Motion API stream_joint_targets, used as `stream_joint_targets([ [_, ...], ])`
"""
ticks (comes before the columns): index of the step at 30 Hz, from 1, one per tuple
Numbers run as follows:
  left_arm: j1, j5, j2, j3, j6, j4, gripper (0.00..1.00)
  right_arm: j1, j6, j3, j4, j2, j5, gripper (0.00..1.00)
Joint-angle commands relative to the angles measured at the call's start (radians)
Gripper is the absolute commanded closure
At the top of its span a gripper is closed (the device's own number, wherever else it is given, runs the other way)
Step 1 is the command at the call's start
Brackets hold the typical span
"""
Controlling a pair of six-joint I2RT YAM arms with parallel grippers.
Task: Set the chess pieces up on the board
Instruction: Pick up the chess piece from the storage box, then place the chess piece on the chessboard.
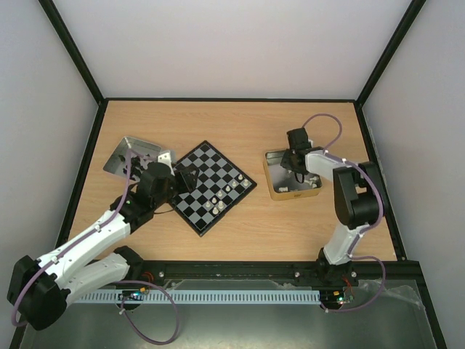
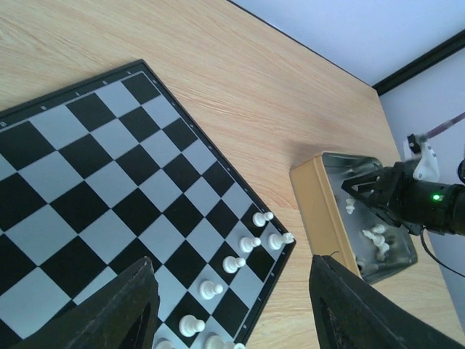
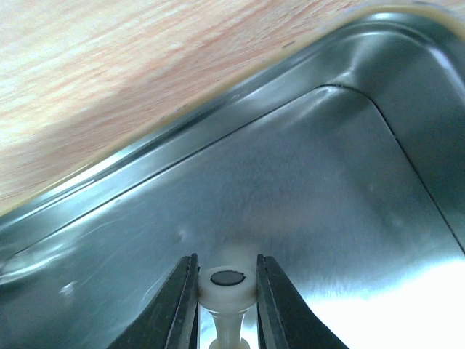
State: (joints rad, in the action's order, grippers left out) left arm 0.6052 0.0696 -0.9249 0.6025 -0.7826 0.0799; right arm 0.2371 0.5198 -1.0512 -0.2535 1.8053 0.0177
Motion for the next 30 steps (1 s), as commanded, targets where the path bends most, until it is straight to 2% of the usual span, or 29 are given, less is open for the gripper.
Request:
stream_joint_targets([
  [1,-0.005,-0.077,-0.021,-0.012,0.035,-0.064,0.4,0.002,0.172,0.069,0.082,-0.173,-0.107,0.87],
  [5,-0.003,-0.143,-0.04,-0.013,0.052,-0.119,0.37,0.022,0.402,0.168,0.206,-0.309,-0.292,0.87],
  [7,-0.002,-0.171,-0.049,-0.011,0.058,-0.145,0.35,0.054,0.51,0.203,0.263,-0.362,-0.334,0.87],
  [13,0.023,-0.207,-0.078,-0.006,0.094,-0.208,0.29,0.238,0.788,0.25,0.435,-0.428,-0.366,0.87],
  [20,0.059,-0.196,-0.118,-0.013,0.1,-0.253,0.22,0.419,1.065,0.273,0.624,-0.386,-0.375,0.86],
  [25,0.072,-0.226,-0.179,-0.006,0.084,-0.295,0.25,0.491,1.184,0.27,0.64,-0.347,-0.368,0.89],
  [30,0.091,-0.189,-0.213,-0.009,0.076,-0.33,0.39,0.522,1.22,0.252,0.636,-0.318,-0.381,0.9],
])
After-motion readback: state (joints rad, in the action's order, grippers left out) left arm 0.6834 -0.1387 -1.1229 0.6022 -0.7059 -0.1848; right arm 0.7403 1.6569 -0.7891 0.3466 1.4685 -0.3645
